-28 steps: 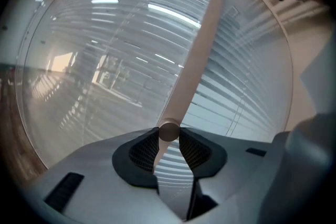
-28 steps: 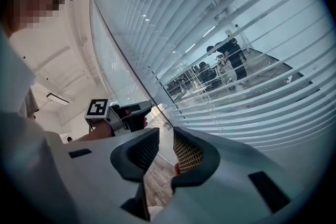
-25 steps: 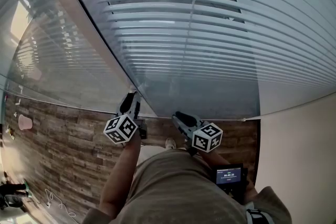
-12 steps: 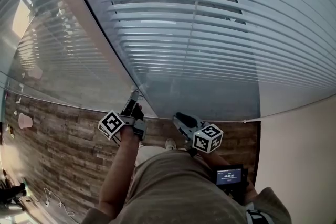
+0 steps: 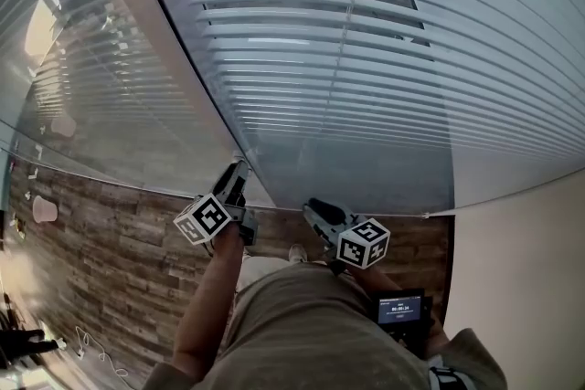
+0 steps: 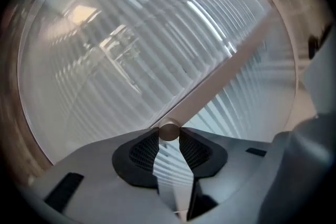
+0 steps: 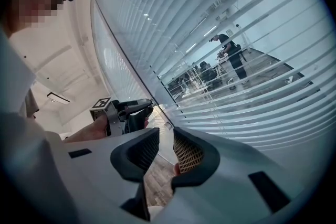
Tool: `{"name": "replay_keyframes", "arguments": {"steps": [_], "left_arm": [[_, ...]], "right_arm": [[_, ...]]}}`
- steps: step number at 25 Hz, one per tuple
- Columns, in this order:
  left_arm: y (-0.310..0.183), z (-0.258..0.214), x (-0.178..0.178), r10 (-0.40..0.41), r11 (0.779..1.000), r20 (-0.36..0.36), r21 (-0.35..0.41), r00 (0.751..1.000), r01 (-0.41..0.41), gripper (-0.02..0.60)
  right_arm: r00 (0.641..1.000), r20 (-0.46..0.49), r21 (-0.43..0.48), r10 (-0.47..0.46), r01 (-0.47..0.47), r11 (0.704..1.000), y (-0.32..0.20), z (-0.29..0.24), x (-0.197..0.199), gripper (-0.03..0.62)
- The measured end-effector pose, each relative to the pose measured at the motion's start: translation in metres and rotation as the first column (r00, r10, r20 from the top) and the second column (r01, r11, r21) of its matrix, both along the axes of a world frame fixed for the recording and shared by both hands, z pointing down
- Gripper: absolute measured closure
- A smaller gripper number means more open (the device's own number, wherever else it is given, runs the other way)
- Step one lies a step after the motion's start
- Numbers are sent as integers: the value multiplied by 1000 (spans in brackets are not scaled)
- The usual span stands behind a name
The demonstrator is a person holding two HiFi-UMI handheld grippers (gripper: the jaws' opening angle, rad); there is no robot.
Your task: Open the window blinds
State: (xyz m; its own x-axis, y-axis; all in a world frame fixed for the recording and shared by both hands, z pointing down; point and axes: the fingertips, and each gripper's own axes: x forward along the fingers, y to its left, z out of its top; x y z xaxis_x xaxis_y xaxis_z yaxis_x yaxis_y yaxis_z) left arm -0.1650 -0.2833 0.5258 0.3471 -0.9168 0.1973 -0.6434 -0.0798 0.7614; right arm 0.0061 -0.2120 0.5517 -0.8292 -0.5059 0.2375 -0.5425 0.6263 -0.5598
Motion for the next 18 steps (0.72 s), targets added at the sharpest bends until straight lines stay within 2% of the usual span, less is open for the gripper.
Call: {"name": "replay_keyframes", "arguments": {"steps": [1, 2, 3, 4, 6, 8, 9, 10, 11, 12, 13, 14, 15, 16, 17, 18], "left_arm": [[0, 1, 0, 5, 1000, 137, 3, 991, -6, 448], [0, 1, 0, 9, 1000, 268, 6, 963, -11, 448], [0, 0, 0, 11, 1000, 398, 8, 918, -15, 448], [1, 0, 1, 12, 1000, 525, 9, 851, -20, 448], [1, -1, 4, 6, 1000, 738, 15, 675, -26, 448], [1, 0, 5, -10, 999, 864, 29, 504, -29, 448], [1, 2, 6, -20, 999, 901, 36, 434, -29, 448], [2, 3, 6, -29, 999, 924, 44, 380, -29, 447], [2, 4, 6, -36, 998, 937, 50, 348, -32, 446], [2, 4, 6, -39, 998, 940, 54, 340, -36, 446], [2, 4, 6, -37, 998, 934, 55, 355, -42, 446], [2, 3, 7, -30, 997, 921, 53, 389, -48, 446], [2, 3, 7, -21, 997, 897, 50, 442, -54, 441], [3, 2, 8, -12, 997, 858, 47, 513, -55, 426], [4, 2, 8, -2, 998, 800, 42, 601, -53, 412], [5, 3, 9, 8, 998, 714, 37, 700, -49, 395]], "right_arm": [[1000, 0, -1, 1, -1, 1000, 0, 0, 0, 503], [1000, -1, -1, 2, -2, 1000, -1, 0, 0, 503], [1000, -2, -1, 2, -2, 1000, -1, 0, 0, 503], [1000, -2, -1, 3, -3, 1000, -1, 0, 1, 503], [1000, -2, -1, 4, -4, 1000, 0, 1, 2, 503], [1000, -2, -1, 5, -5, 1000, -1, 2, 2, 503], [1000, -2, -1, 4, -4, 1000, -1, 2, 2, 503], [1000, -2, -2, 4, -4, 1000, -1, 2, 2, 503], [1000, -1, -2, 4, -4, 1000, -1, 2, 2, 503], [1000, -1, -3, 4, -4, 1000, -1, 2, 2, 503], [1000, -1, -4, 5, -5, 1000, -1, 2, 2, 503], [1000, -1, -5, 6, -6, 1000, -2, 2, 2, 503], [1000, 0, -6, 7, -7, 1000, -2, 2, 3, 503], [1000, 1, -7, 8, -8, 1000, -3, 3, 3, 503], [1000, 2, -7, 8, -8, 1000, -3, 3, 3, 503], [1000, 3, -7, 8, -8, 1000, -3, 3, 3, 503]]}}
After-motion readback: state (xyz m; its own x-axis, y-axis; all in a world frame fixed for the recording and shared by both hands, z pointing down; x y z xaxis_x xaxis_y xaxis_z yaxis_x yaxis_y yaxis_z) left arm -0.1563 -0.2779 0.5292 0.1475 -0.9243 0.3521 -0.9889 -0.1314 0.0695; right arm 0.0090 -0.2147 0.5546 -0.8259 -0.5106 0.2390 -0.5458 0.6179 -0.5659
